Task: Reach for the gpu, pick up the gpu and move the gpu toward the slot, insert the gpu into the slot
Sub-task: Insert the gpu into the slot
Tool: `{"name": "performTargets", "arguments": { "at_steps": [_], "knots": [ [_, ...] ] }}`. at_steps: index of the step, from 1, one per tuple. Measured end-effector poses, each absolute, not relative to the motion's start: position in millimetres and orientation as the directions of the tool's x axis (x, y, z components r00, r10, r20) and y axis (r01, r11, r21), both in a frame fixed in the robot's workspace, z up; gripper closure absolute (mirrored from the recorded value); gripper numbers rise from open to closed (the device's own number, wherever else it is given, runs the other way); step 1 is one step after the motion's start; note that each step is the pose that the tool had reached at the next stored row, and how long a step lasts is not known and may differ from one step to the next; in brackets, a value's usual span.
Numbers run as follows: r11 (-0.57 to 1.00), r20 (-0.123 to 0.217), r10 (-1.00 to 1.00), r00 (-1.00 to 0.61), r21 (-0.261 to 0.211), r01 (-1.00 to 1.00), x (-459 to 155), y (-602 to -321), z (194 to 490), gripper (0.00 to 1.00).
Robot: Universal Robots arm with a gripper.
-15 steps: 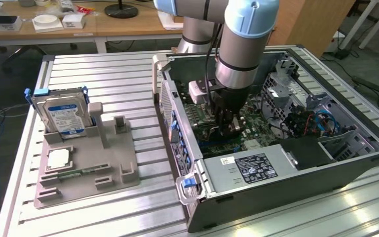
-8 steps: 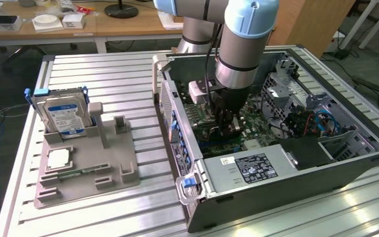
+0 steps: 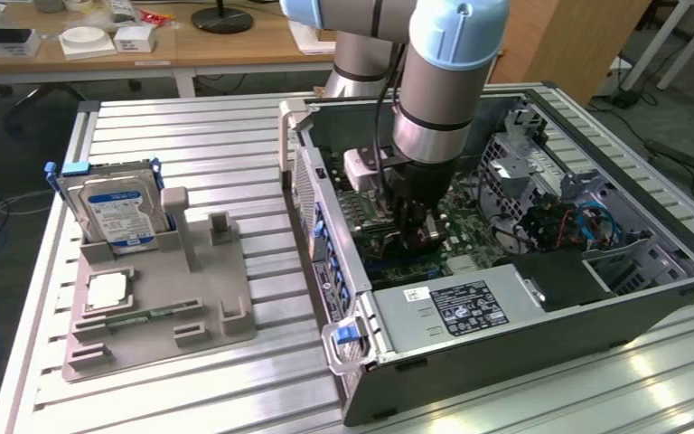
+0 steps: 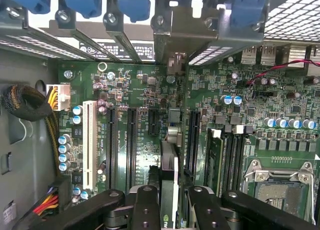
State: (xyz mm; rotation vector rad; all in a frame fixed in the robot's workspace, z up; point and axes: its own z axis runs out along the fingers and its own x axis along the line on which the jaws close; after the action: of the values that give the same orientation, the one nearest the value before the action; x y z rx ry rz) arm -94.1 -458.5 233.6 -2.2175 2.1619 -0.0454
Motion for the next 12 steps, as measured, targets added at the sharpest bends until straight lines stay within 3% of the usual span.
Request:
{"name": "performTargets", "arguments": {
  "at_steps": [12],
  "knots": [
    [-0.025,-0.010,-1.000,0.026,-0.052,-0.998,-94.7,-458.5,227.0,0.73]
  ]
}}
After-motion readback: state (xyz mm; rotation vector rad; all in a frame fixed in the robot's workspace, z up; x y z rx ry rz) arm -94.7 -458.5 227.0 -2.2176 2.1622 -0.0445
